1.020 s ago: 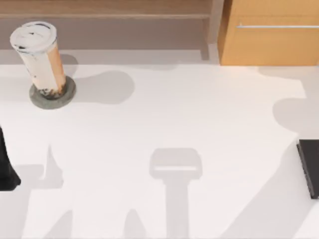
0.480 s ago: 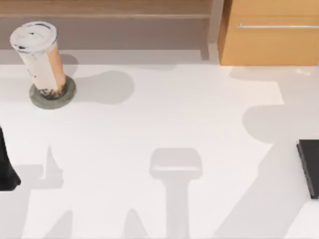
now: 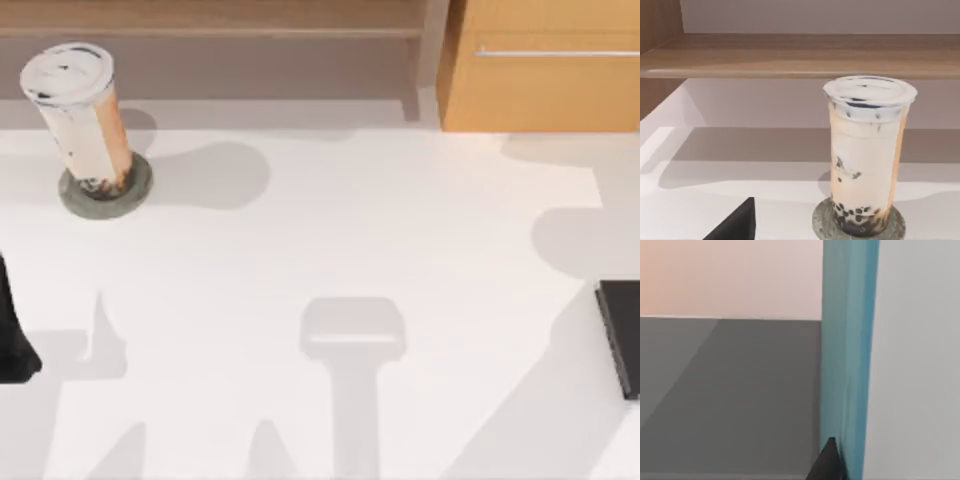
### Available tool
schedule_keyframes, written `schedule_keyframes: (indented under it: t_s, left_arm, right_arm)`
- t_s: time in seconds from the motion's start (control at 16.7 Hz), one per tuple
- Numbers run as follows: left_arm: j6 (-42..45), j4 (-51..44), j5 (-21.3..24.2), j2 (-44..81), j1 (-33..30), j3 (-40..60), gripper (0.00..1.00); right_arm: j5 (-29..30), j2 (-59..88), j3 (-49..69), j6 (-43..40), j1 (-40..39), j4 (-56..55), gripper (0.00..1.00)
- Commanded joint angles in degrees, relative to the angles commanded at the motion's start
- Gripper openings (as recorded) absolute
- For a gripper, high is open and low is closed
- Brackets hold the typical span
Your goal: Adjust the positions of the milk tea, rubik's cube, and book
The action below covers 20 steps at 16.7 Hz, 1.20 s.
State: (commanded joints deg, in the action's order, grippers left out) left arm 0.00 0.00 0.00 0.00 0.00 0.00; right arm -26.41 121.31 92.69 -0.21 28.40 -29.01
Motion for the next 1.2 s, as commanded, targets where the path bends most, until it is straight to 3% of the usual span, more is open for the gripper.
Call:
schedule_keyframes:
  t_s: [0.36,0.54,0.84,1.2]
  left_arm:
    - [0.00,0.00,0.00,0.00,0.00,0.00,1.00]
    - [0.00,0.00,0.00,0.00,0.00,0.00,1.00]
    - [0.00,0.00,0.00,0.00,0.00,0.00,1.00]
    - [0.00,0.00,0.00,0.00,0.00,0.00,1.00]
  right_arm:
    - [0.22,-0.67,-0.19,0.64,-0.11,-0.04,0.00]
    - [1.97,-5.97,-2.59,5.83,-0.42,-0.42,0.00]
    - [6.12,-23.47,-14.99,24.06,-2.11,-0.49,0.00]
    - [10.42,-46.41,-41.13,50.85,-5.44,0.31,0.00]
